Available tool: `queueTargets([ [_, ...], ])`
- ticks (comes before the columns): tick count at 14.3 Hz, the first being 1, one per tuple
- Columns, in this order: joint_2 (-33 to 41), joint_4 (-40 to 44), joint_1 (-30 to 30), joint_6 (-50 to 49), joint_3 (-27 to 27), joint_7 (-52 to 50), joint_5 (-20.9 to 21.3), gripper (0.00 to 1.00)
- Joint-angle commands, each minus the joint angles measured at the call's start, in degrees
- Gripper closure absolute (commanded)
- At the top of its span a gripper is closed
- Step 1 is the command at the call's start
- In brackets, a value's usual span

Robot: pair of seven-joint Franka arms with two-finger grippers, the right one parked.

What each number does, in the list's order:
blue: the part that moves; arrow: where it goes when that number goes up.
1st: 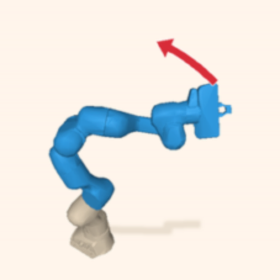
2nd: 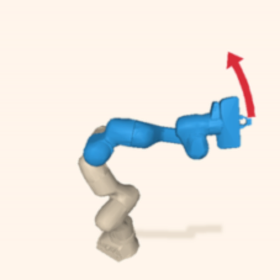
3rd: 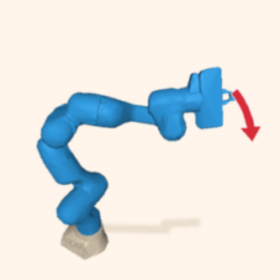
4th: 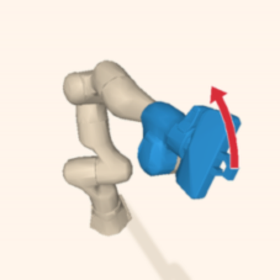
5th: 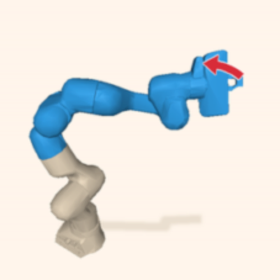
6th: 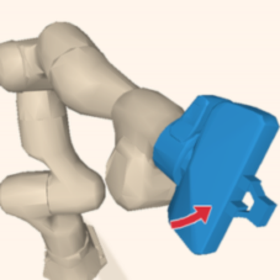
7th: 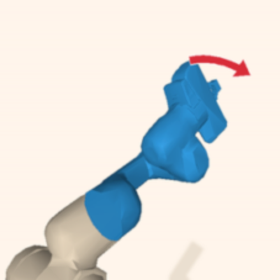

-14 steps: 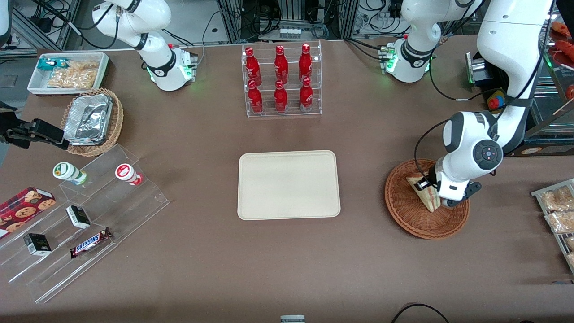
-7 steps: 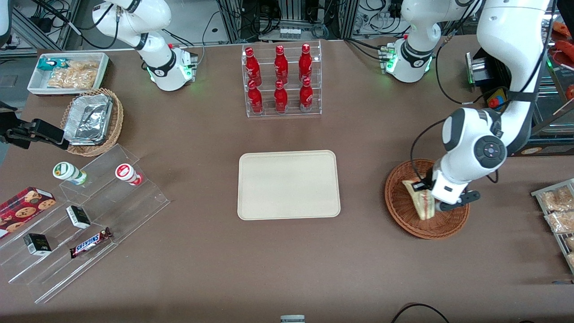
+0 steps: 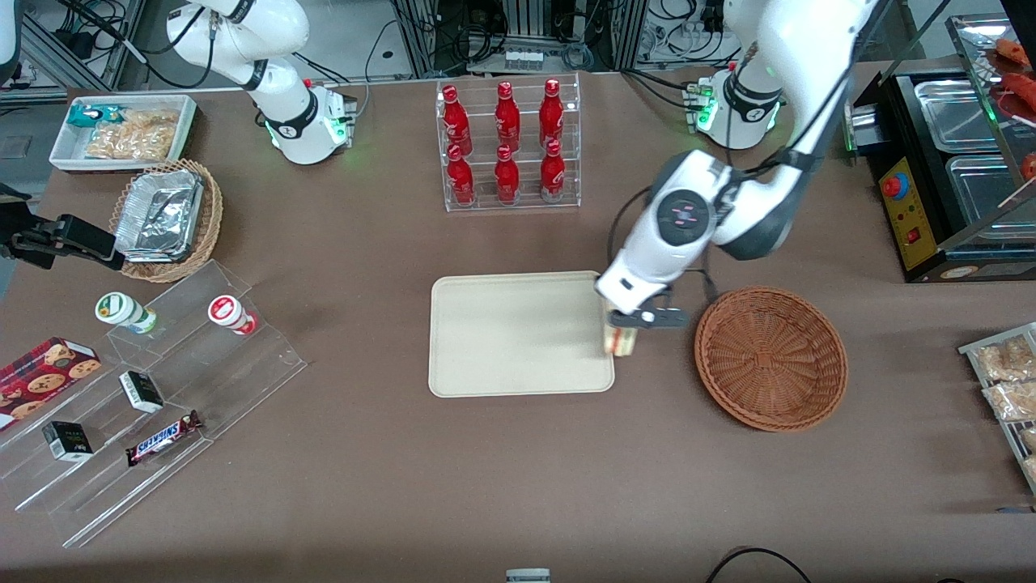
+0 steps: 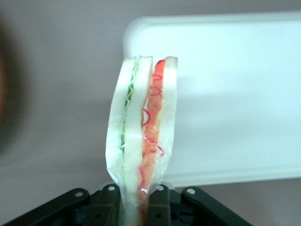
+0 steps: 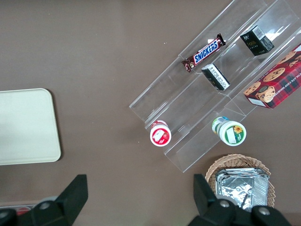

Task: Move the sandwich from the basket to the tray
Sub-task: 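Lift the sandwich and carry it with the left gripper over the tray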

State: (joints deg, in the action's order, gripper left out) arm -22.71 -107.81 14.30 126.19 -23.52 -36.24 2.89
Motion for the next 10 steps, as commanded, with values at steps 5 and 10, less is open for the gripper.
queueTargets([
  [5, -18.1, 20.1, 12.1, -1.5, 1.1, -18.1, 10.5, 0.94],
  [10, -25.1, 29.0, 14.9, -3.5, 1.3, -20.6, 12.0, 0.94],
])
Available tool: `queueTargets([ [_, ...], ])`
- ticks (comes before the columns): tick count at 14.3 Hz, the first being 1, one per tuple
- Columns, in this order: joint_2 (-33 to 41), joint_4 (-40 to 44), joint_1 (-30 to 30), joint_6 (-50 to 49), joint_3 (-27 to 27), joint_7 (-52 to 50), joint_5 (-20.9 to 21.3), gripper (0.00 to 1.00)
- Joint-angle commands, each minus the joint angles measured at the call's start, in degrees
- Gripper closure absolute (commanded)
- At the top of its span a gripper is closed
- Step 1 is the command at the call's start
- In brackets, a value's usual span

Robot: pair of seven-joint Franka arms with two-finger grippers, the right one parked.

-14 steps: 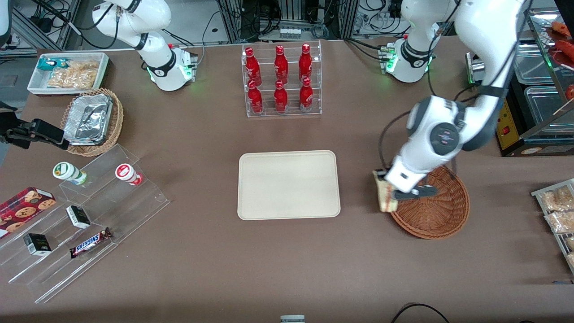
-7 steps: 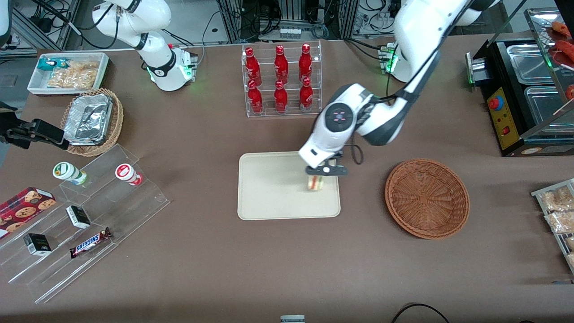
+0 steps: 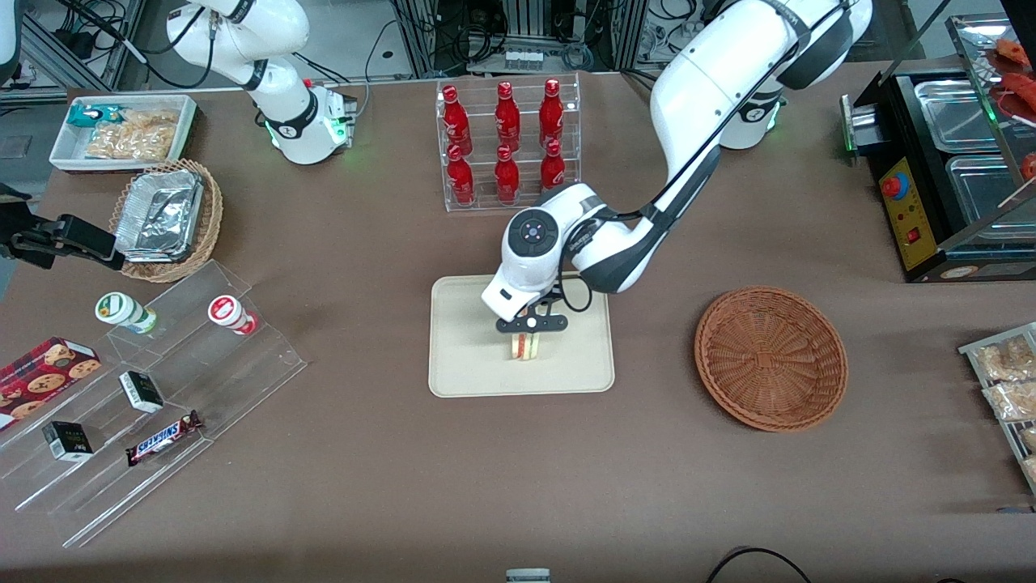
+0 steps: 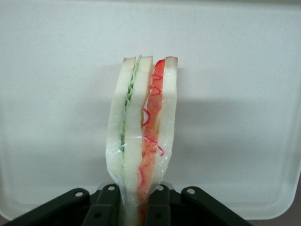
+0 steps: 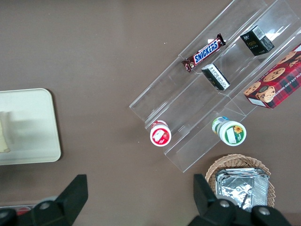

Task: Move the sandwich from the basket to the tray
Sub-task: 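Lower the sandwich onto the tray and open the left gripper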

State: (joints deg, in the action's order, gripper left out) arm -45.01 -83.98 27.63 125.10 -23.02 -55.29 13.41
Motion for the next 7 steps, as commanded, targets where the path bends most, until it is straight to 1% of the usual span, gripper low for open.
queueTargets([
  [1, -3.5, 5.6, 1.5, -2.4, 0.8, -1.5, 1.5, 0.93],
  [2, -3.9, 5.6, 1.6, -2.4, 0.8, -1.2, 2.3, 0.84],
  [3, -4.0, 5.4, 1.6, -2.3, 0.7, -1.4, 4.8, 0.64],
  [4, -4.3, 5.4, 1.5, -1.9, 0.7, -1.8, 6.0, 0.07],
  [5, -4.2, 5.6, 1.5, -1.8, 0.7, -3.7, 6.3, 0.0],
  [7, -3.0, 5.7, 1.2, -2.3, 0.8, -6.1, 6.9, 0.0],
])
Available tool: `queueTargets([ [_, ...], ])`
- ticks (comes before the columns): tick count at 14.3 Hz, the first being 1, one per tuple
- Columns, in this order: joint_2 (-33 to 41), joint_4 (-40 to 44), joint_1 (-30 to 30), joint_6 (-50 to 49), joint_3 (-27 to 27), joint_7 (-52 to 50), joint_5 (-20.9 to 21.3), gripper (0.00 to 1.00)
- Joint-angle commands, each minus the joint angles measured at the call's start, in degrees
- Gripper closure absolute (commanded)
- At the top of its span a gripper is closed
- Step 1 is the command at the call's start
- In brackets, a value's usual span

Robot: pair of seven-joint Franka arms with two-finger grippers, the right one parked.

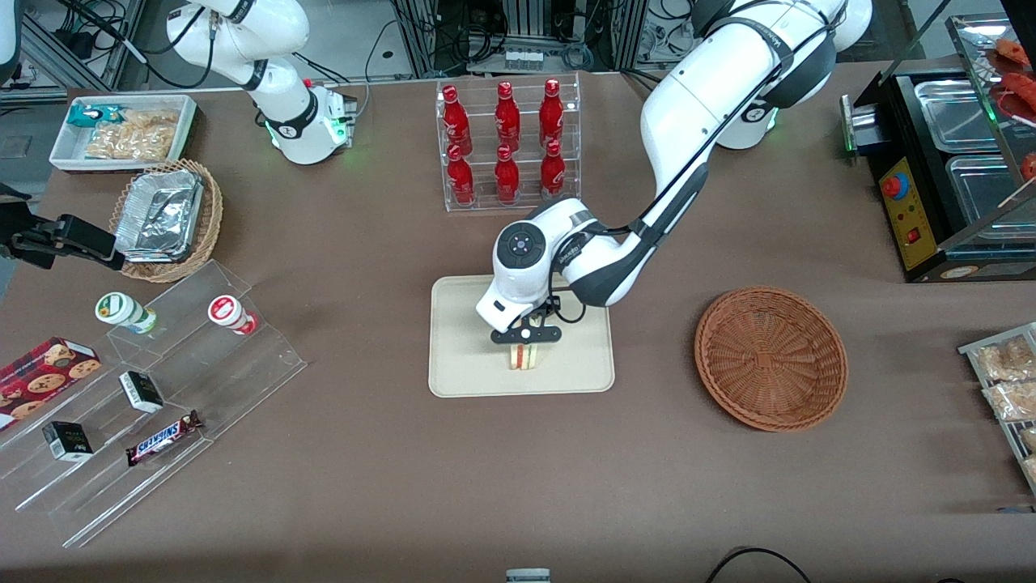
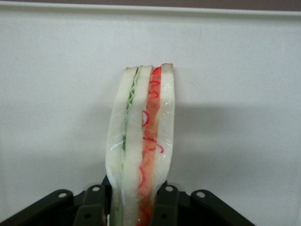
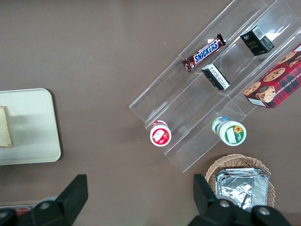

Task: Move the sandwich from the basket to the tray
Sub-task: 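Lower the sandwich onto the tray and open the left gripper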

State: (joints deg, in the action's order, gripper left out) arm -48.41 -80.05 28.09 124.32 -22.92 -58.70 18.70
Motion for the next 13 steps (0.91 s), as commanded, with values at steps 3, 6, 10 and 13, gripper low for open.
queueTargets([
  [3, 2.5, 2.6, 0.6, -1.6, 2.5, -2.8, 4.6, 0.0],
  [6, 4.9, 5.0, 0.2, -4.6, 2.8, -2.9, 4.8, 0.0],
  [10, 15.7, 3.3, -6.0, -15.1, 2.5, -1.4, 4.1, 0.0],
  [13, 20.8, 3.2, -11.6, -22.0, 2.4, 3.7, 1.5, 0.0],
])
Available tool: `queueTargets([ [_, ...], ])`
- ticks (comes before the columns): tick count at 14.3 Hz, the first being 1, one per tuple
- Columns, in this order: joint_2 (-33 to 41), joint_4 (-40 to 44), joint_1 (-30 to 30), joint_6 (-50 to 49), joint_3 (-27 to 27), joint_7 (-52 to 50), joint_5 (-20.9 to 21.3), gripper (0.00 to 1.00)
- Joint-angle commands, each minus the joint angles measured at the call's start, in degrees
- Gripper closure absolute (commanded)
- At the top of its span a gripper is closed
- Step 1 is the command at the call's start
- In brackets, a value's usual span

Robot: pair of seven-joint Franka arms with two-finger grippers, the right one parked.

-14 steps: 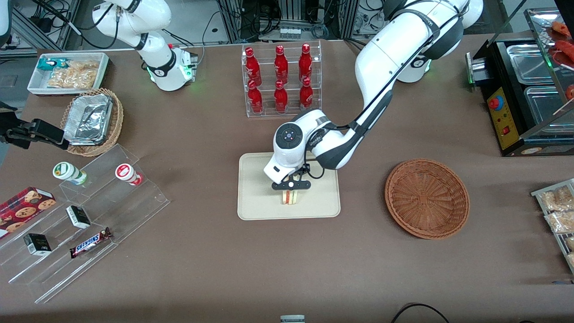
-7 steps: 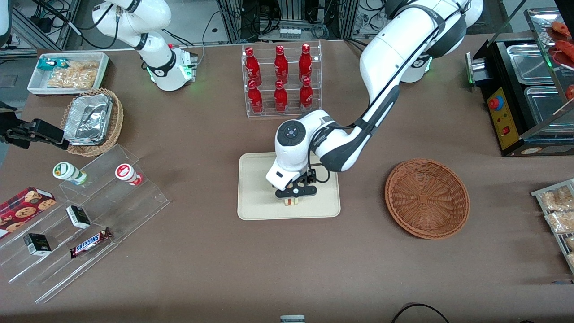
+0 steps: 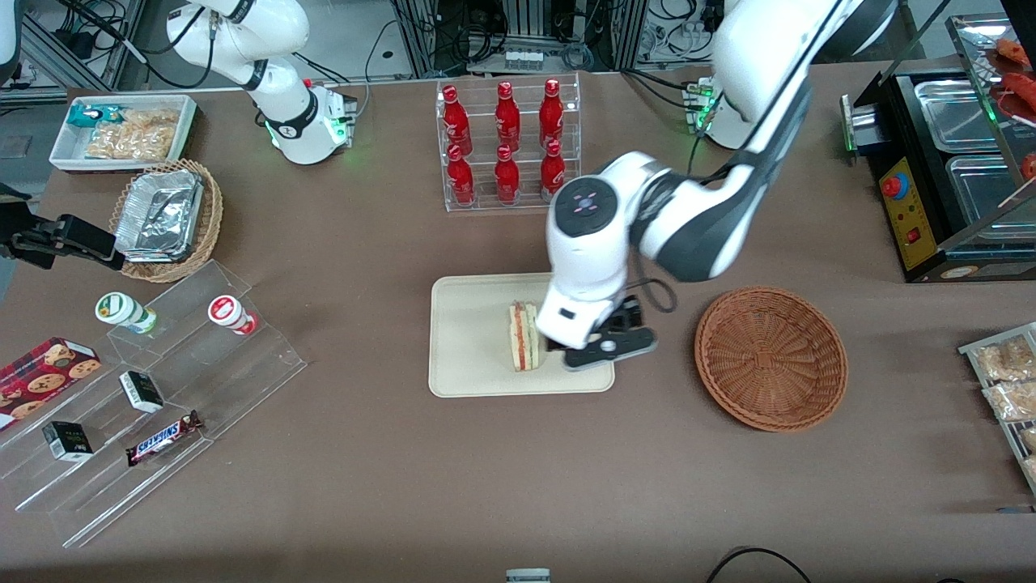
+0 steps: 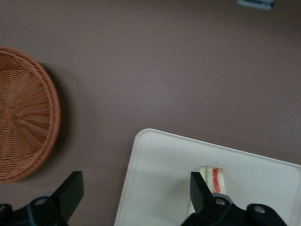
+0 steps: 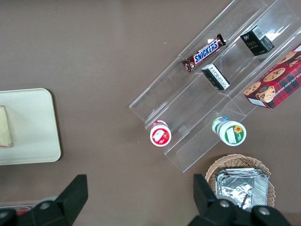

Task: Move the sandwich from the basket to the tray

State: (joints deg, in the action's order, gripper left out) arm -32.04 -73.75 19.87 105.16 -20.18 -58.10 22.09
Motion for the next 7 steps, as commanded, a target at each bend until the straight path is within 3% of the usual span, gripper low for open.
queueTargets([
  [1, 6.0, -3.1, -5.4, -5.0, -0.3, 7.6, -4.0, 0.0],
  [7, 17.9, -10.2, -23.2, -14.4, -0.3, 34.3, -15.4, 0.0],
])
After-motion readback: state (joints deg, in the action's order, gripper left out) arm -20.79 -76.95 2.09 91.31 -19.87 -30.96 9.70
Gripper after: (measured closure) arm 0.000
